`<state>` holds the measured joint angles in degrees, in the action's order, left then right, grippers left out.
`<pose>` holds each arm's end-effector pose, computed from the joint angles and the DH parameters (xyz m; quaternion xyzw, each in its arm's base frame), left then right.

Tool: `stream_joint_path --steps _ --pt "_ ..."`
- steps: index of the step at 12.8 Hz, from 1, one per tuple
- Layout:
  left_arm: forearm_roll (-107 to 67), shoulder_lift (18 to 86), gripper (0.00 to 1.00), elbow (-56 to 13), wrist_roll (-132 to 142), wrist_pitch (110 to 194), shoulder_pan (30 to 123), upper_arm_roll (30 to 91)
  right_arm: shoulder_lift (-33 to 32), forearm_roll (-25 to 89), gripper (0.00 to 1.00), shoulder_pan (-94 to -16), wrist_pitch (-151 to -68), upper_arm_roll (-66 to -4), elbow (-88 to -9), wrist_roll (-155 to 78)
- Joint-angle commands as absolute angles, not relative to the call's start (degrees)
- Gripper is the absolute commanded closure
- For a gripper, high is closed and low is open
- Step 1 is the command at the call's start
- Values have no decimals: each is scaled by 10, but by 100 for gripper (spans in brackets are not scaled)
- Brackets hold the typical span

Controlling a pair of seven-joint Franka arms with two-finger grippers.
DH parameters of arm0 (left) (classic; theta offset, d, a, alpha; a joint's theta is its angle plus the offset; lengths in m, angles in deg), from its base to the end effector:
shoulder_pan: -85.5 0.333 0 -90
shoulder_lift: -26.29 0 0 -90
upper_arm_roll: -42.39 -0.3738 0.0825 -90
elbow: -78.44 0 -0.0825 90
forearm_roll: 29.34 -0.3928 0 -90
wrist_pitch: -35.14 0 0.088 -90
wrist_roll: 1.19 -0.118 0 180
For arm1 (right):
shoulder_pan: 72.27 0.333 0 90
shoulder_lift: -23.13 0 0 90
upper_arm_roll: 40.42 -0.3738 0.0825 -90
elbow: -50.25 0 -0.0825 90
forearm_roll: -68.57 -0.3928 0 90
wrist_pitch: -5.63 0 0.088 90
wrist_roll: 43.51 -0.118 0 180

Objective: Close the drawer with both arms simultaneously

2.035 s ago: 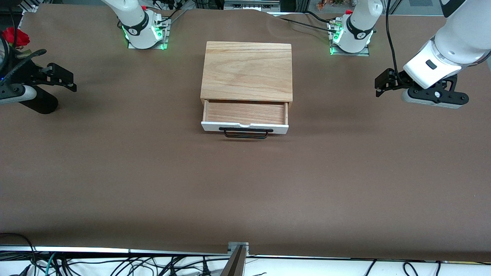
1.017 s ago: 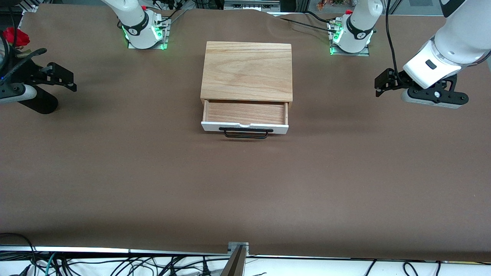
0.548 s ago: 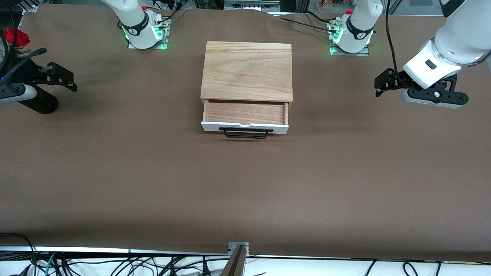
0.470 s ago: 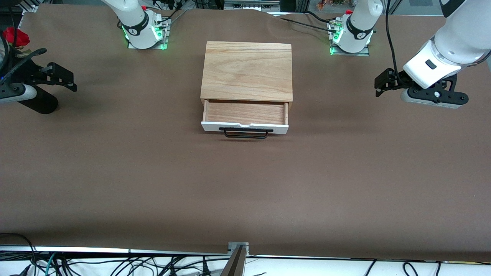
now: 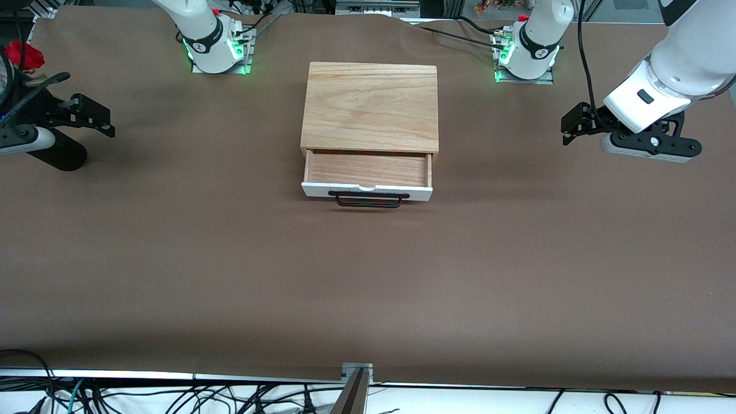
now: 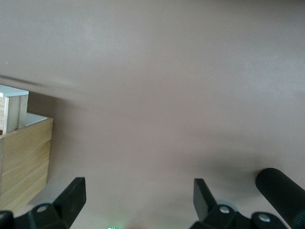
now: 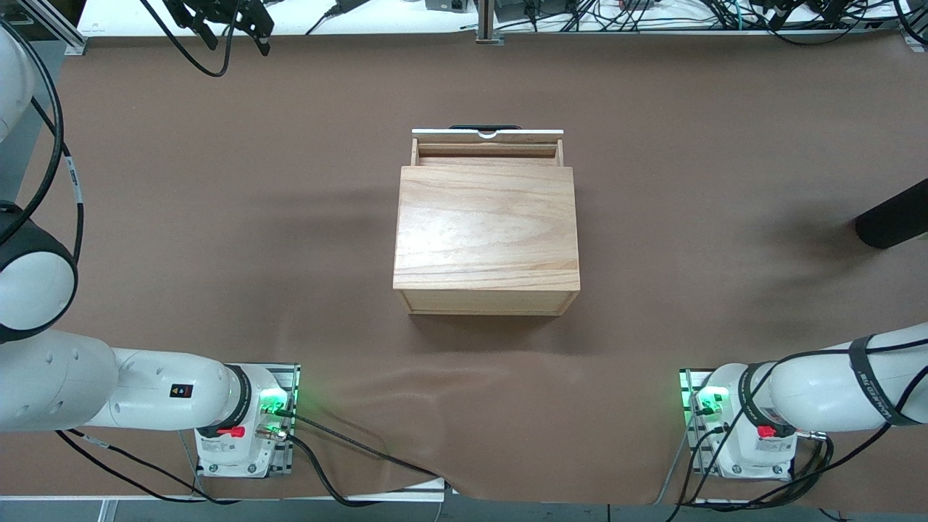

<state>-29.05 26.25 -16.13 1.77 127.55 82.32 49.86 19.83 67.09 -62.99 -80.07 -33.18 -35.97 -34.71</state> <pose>0.5541 -0.1048 0.6369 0.9976 -0.0669 -0.0187 0.0003 0.5752 0.0262 0.6639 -0.9949 -0.0949 0.0325 0.0112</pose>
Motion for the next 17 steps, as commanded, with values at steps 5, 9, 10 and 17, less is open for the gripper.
stream_joint_path --steps 5,9,10,17 --pt "-280 260 0 -155 20 1268 823 499 197 676 0 -629 -802 -333 -351 -350" --pt "-279 260 0 -155 19 1268 823 499 196 677 0 -632 -802 -332 -351 -348" --pt "-279 260 0 -155 19 1268 823 499 196 678 0 -629 -802 -333 -351 -350" --pt "-248 267 0 -148 19 1271 823 499 195 689 0 -629 -802 -334 -351 -350"
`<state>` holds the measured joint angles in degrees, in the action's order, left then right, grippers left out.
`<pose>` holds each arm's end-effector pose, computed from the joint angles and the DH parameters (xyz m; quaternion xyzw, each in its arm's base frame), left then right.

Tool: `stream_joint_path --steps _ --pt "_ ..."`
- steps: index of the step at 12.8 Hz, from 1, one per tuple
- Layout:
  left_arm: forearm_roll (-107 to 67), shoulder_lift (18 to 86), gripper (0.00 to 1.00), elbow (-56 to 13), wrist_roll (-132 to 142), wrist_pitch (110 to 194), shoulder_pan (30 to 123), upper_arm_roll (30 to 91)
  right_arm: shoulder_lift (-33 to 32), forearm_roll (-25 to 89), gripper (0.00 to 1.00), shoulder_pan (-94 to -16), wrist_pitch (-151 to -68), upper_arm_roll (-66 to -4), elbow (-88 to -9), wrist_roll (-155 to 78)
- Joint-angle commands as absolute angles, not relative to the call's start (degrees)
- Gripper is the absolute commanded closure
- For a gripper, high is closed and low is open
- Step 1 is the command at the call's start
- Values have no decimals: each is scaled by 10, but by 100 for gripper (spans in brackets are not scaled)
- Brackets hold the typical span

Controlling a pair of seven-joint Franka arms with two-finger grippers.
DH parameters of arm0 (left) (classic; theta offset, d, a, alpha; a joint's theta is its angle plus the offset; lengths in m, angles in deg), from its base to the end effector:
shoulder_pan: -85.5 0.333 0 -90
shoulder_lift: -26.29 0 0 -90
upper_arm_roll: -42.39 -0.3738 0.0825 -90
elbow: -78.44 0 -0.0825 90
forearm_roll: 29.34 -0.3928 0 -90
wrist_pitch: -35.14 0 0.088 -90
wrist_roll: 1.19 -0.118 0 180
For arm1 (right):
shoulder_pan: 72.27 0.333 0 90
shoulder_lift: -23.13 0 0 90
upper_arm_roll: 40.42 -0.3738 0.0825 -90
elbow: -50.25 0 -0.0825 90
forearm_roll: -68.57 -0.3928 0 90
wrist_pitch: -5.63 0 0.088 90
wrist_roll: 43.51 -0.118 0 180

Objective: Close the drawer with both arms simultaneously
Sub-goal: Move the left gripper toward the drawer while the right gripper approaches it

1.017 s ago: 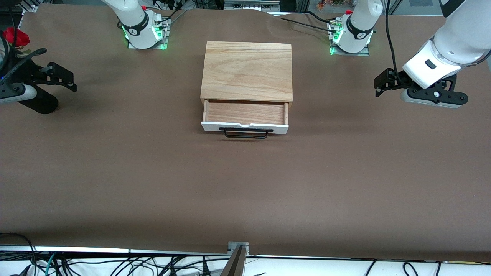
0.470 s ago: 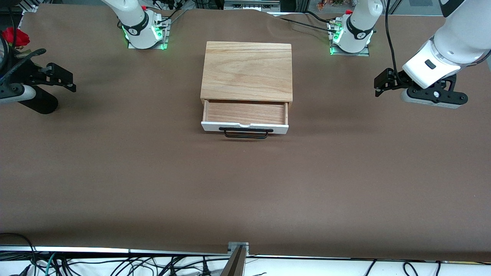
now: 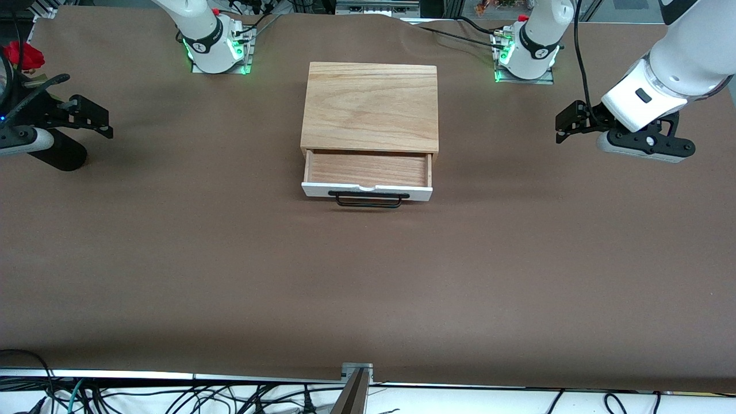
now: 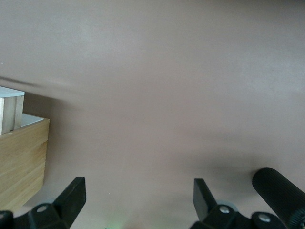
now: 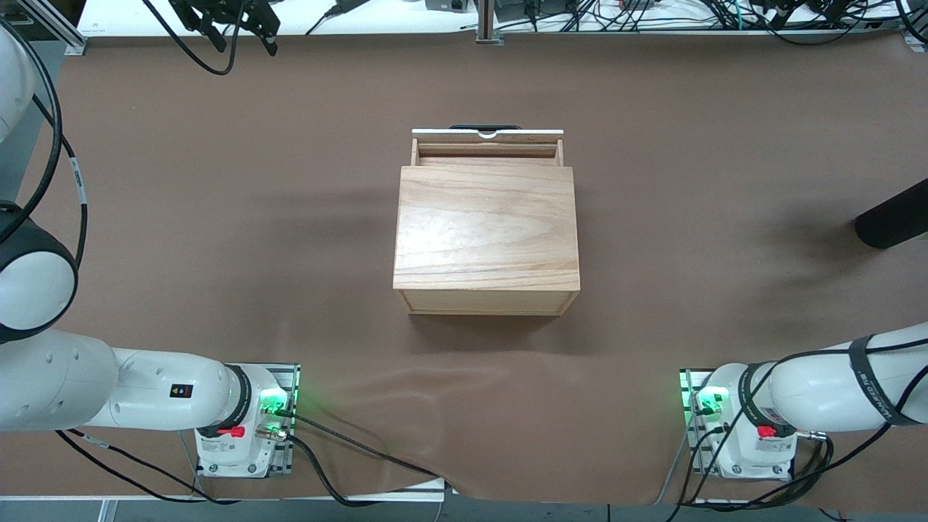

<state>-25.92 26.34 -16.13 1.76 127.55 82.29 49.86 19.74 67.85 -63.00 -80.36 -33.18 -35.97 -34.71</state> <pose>0.5534 -0.1113 0.6362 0.9972 -0.0655 -0.0227 0.0273 0.5764 0.0246 0.6634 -0.9950 -0.0946 0.0311 0.0044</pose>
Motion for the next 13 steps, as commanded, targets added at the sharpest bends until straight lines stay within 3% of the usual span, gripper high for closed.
stream_joint_path --steps 1,8,11,13 --pt "-248 267 0 -147 19 1272 823 499 195 689 0 -629 -802 -334 -351 -350" --pt "-241 277 0 -142 13 1272 817 500 196 689 0 -629 -799 -334 -352 -353" --pt "-131 346 0 -98 22 1278 802 500 185 671 0 -634 -797 -329 -354 -335" --pt "-113 395 0 -74 32 1328 776 500 167 670 0 -628 -801 -332 -360 -333"
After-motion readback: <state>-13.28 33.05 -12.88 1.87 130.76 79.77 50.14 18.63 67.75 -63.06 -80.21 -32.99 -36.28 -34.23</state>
